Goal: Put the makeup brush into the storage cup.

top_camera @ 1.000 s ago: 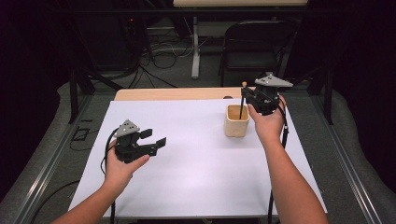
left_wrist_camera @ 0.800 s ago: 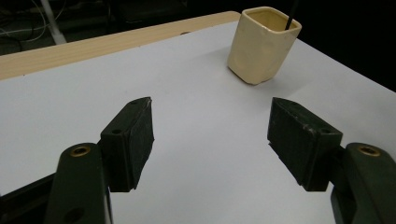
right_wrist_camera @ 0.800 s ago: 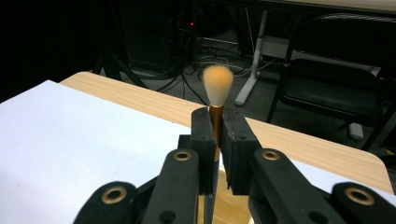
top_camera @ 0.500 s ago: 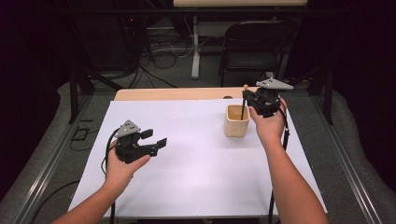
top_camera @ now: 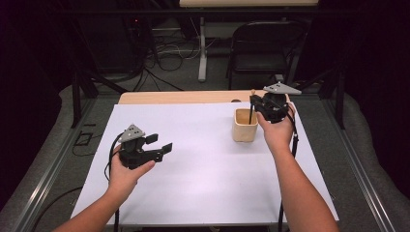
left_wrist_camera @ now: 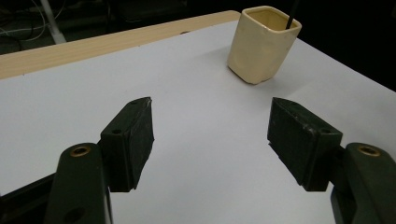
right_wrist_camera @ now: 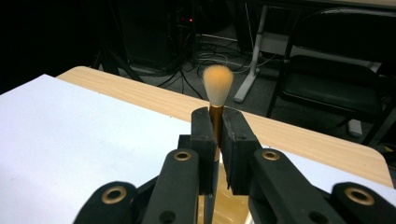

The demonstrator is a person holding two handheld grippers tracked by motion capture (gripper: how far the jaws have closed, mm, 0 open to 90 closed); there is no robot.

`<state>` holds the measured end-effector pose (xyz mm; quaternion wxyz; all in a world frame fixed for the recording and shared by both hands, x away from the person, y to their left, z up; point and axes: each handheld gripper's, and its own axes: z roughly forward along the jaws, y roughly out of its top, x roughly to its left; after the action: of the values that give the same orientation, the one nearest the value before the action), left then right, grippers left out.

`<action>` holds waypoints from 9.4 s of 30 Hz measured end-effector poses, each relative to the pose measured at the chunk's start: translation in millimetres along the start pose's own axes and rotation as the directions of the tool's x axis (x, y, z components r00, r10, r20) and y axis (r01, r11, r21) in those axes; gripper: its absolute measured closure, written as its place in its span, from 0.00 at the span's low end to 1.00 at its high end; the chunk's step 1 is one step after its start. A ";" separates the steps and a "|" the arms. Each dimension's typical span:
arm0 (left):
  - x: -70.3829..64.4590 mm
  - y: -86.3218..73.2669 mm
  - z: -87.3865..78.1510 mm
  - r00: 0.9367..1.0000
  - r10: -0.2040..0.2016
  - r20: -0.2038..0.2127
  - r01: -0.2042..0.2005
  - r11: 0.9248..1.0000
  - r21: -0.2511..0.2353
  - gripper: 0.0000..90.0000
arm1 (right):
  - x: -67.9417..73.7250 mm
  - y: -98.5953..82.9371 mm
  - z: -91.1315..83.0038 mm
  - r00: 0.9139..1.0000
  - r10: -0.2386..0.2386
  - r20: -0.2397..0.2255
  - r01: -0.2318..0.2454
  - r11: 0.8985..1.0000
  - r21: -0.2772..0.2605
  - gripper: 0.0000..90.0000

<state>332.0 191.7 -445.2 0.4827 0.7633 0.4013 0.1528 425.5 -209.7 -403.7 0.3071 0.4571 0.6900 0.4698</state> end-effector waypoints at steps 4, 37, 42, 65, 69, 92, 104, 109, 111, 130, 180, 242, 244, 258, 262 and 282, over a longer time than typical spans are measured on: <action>0.3 0.0 -0.1 1.000 0.000 -0.001 0.000 1.000 0.001 0.35 | -0.5 -5.5 2.0 1.000 0.001 0.002 -0.001 1.000 0.012 0.93; -0.1 -1.6 0.9 1.000 0.002 -0.003 -0.002 1.000 0.007 0.35 | 0.4 -33.8 13.2 1.000 0.003 0.005 -0.004 0.998 0.056 0.93; 0.3 -2.4 1.4 1.000 0.003 -0.002 -0.003 1.000 0.010 0.35 | -0.6 -38.6 15.2 1.000 0.008 0.005 -0.008 0.997 0.071 0.93; 1.0 -3.5 1.2 1.000 0.002 -0.004 -0.002 1.000 0.012 0.36 | -0.8 -47.4 20.3 1.000 0.012 0.006 -0.012 0.995 0.096 0.93; 0.5 -3.8 1.6 1.000 0.004 -0.003 -0.004 1.000 0.014 0.36 | -0.9 -47.9 20.7 1.000 0.010 0.005 -0.010 0.995 0.098 0.93; 0.9 -3.7 1.9 1.000 0.000 -0.003 0.000 1.000 0.016 0.36 | -2.6 -49.7 21.0 1.000 0.014 -0.024 -0.011 0.993 0.120 0.58; 0.9 -2.9 0.8 1.000 -0.007 -0.003 0.007 1.000 0.015 0.36 | 3.3 -47.2 19.6 0.999 -0.003 -0.054 0.009 0.994 0.108 0.45; 1.6 -2.6 -0.1 1.000 -0.005 -0.003 0.005 1.000 0.018 0.36 | 5.5 -46.5 19.7 0.998 -0.004 -0.066 0.011 0.994 0.107 0.40; 2.0 -2.7 -0.3 1.000 -0.006 -0.003 0.006 1.000 0.018 0.36 | 6.0 -46.2 19.5 0.997 -0.006 -0.073 0.014 0.994 0.110 0.40; 3.6 -2.9 -3.8 1.000 -0.012 -0.007 0.012 1.000 0.020 0.36 | 20.2 -41.3 12.5 0.984 -0.028 -0.173 0.049 0.992 0.119 0.47; 31.8 -16.9 -44.1 1.000 0.026 -0.016 -0.025 0.998 0.058 0.34 | 27.9 -52.9 -49.8 0.955 -0.077 -0.286 0.111 0.988 0.105 0.21; 51.9 -75.2 -76.8 0.993 -0.036 -0.111 0.056 0.982 0.180 0.37 | 12.0 -150.8 -96.9 0.972 -0.023 -0.233 0.092 0.954 0.287 0.25; 52.3 -77.3 -77.4 0.992 -0.044 -0.116 0.066 0.980 0.186 0.37 | 12.9 -152.6 -97.6 0.973 -0.028 -0.229 0.098 0.949 0.301 0.25; 51.7 -94.4 -76.7 0.989 -0.046 -0.142 0.078 0.969 0.232 0.38 | 15.3 -165.1 -103.8 0.983 -0.009 -0.186 0.081 0.921 0.382 0.28; 52.4 -99.2 -77.5 0.988 -0.051 -0.145 0.085 0.967 0.239 0.38 | 16.1 -169.0 -105.5 0.983 -0.010 -0.183 0.081 0.918 0.389 0.28; 53.2 -117.4 -76.5 0.986 -0.066 -0.155 0.103 0.964 0.246 0.38 | 18.2 -185.3 -115.2 0.987 -0.007 -0.158 0.068 0.922 0.381 0.28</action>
<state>263.5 304.0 -517.1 0.3568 0.7877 0.4838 0.1345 256.6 -261.3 -533.1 0.1661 0.4575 0.7991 0.3528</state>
